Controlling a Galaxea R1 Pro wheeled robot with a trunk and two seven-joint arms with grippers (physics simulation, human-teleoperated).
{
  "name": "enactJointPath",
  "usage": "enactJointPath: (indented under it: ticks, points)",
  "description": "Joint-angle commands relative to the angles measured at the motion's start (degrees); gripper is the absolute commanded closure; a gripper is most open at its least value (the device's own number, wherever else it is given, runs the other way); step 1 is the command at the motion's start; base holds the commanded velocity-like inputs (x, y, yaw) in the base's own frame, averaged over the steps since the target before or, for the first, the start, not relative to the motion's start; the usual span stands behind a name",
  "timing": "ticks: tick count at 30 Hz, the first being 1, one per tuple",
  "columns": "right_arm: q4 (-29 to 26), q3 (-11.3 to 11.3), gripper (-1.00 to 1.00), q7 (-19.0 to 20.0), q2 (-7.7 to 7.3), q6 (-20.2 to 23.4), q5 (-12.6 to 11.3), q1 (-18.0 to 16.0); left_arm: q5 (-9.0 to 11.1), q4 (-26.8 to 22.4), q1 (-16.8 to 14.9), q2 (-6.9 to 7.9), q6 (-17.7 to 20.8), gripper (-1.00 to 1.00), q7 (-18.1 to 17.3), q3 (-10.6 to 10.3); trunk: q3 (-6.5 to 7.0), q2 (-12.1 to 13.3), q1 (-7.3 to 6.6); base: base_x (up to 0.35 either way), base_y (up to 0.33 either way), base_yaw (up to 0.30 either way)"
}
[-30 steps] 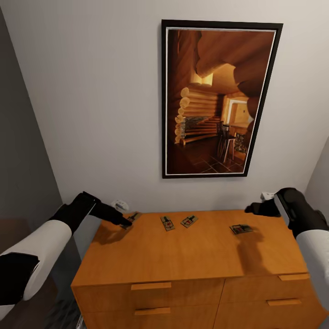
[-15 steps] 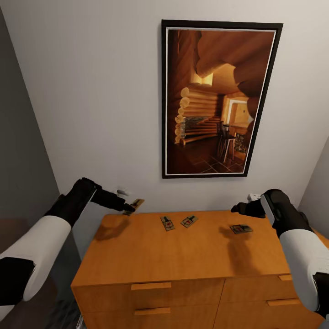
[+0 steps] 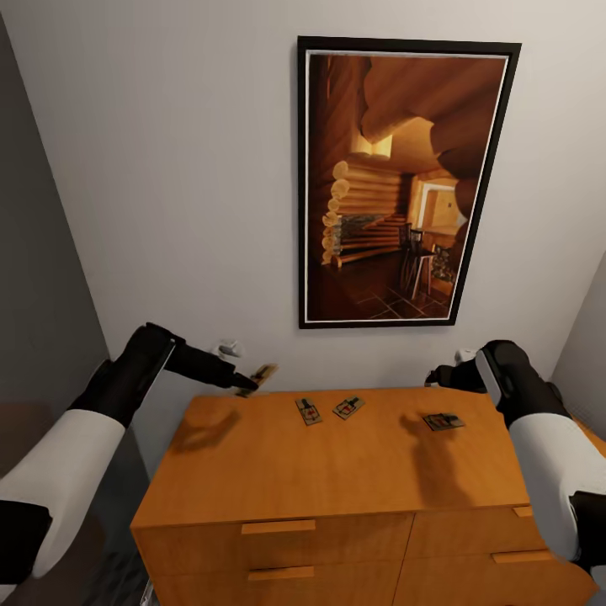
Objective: Take the four mousetraps from the cabinet in the bathroom and place them on the bathroom floor. Make sure all four end up on the same floor surface, and ensure that at least two of them are either under or directly next to the same bathroom sink.
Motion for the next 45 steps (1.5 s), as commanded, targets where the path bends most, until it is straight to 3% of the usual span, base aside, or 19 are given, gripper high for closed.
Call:
enactJointPath:
  ticks: [1, 8, 15, 21, 28, 37, 45]
  points:
    - [-0.03, -0.10, -1.00, -0.15, 0.05, 0.23, 0.07, -0.26, -0.69, -0.27, 0.21, 0.03, 0.29, 1.00, -0.69, -0.05, -0.08, -0.06, 0.01, 0.000, 0.000, 0.000]
    - [0.36, -0.10, -1.00, -1.70, 0.19, 0.23, 0.12, -1.05, -0.60, -1.52, 3.34, 0.07, 0.50, 1.00, -1.24, -0.09, -0.08, -0.06, 0.01, 0.000, 0.000, 0.000]
    - [1.52, -0.52, -1.00, -6.33, 0.45, 0.23, 0.12, -1.58, -0.47, -5.47, 8.24, 0.05, 0.60, 1.00, -1.39, 0.05, -0.08, -0.06, 0.01, 0.000, 0.000, 0.000]
    - [1.80, -5.10, -1.00, -7.78, 2.55, 0.23, 0.14, -1.76, -0.13, -10.60, 12.00, -0.02, 0.68, 1.00, -1.47, 0.08, -0.08, -0.06, 0.01, 0.000, 0.000, 0.000]
    - [1.85, -7.08, -1.00, -8.16, 4.24, 0.23, 0.13, -1.80, 1.37, -14.89, 15.24, -0.06, 0.70, 1.00, -1.43, 0.09, -0.08, -0.06, 0.01, 0.000, 0.000, 0.000]
    - [1.86, -7.51, -1.00, -9.24, 4.74, 0.23, 0.12, -1.80, 2.42, -18.66, 18.48, -0.09, 0.70, 1.00, -1.41, 0.19, -0.08, -0.06, 0.01, 0.000, 0.000, 0.000]
    - [1.86, -7.60, -1.00, -9.59, 4.81, 0.23, 0.12, -1.80, 3.71, -19.79, 19.57, -0.17, 0.70, 1.00, -1.37, 2.91, -0.08, -0.06, 0.01, 0.000, 0.000, 0.000]
